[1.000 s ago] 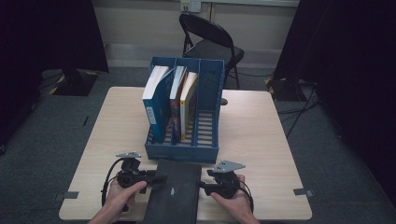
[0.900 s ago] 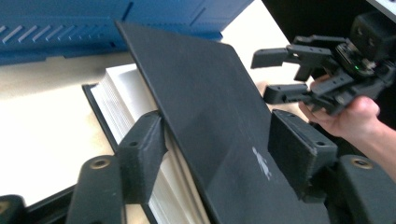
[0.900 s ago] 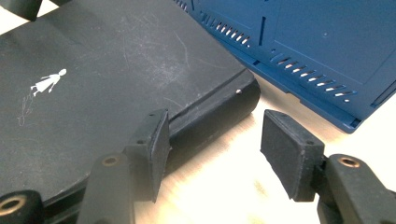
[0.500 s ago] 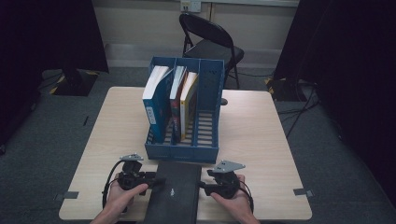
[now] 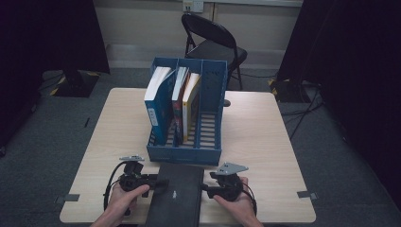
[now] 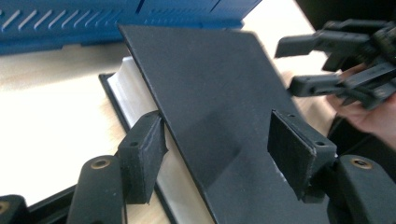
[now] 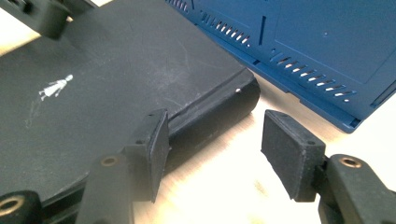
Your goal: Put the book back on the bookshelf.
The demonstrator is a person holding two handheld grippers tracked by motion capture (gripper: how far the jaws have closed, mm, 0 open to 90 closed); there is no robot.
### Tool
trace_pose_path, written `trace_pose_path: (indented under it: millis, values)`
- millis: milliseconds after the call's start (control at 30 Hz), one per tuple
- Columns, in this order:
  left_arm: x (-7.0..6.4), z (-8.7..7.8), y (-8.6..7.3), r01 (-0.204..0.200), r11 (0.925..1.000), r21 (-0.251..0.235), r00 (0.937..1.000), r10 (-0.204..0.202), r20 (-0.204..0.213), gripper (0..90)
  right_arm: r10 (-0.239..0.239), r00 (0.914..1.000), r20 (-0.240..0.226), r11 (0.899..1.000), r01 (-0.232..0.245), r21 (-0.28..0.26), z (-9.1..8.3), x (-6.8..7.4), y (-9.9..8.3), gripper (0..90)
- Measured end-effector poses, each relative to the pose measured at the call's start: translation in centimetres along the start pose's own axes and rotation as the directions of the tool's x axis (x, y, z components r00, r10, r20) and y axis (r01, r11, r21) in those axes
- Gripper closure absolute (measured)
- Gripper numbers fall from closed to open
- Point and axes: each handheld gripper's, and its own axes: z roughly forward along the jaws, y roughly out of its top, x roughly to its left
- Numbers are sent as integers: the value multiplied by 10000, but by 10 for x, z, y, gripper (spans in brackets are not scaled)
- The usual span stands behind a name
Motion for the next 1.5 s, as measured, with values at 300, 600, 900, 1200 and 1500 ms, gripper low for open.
trace_pose_path:
  millis: [300,600,900,1200,1500]
  values:
    - [-19,-2,-7,-363,9993,50,9887,352,1459,503,28,10000,11,10000,-28,-10,0,0,0,411]
    - [-16,29,0,-60,9958,910,9943,-38,1063,464,11,10000,3,10000,-11,-5,0,0,0,411]
    - [-3,33,5,771,9933,861,9701,-947,2237,658,16,10000,-99,10000,-17,-11,0,0,1,390]
    - [-9,28,4,304,9985,462,9707,-405,2367,685,588,9860,-1563,9981,-607,-71,5,5,1,226]
    - [-24,19,5,-923,9957,-84,9635,915,2515,712,1785,9396,-2920,9833,-1814,176,12,-8,-1,76]
